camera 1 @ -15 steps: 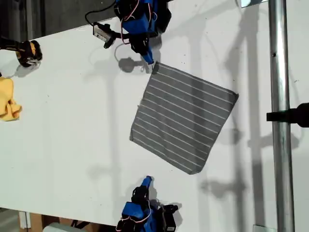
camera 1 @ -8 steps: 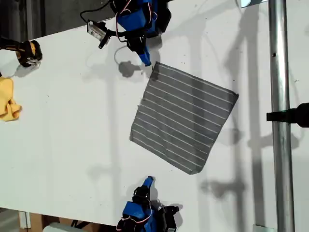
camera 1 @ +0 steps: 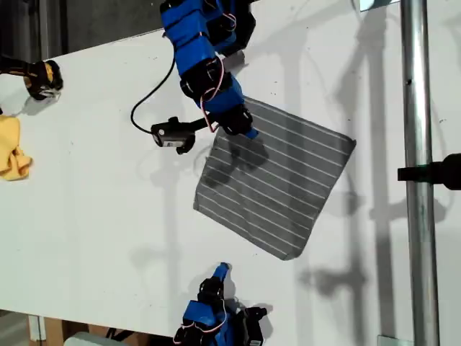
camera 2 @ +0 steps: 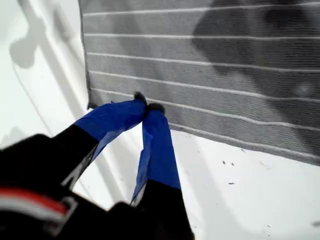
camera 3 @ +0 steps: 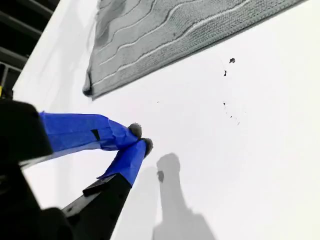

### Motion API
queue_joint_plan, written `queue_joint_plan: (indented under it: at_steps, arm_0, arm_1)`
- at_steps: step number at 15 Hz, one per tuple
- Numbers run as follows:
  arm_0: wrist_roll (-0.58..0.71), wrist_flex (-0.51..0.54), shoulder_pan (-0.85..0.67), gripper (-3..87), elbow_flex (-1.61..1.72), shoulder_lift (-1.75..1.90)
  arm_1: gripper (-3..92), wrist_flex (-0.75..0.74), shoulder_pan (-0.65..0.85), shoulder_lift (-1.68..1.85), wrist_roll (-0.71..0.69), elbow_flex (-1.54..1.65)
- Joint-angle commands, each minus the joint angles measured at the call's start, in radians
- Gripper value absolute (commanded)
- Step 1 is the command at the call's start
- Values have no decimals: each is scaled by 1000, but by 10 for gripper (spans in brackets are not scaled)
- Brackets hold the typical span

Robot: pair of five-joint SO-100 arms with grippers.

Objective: Grasp corners of a towel and fold twice.

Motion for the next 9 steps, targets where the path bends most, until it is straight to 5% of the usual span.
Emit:
queue_joint_plan:
  at_steps: [1, 9]
  arm_0:
    - [2, 5, -21, -10, 5, 5]
    - [5, 5, -21, -12, 5, 5]
  arm_1:
    - [-1, 28, -60, -61, -2, -183]
    - [-1, -161, -253, -156, 48, -268]
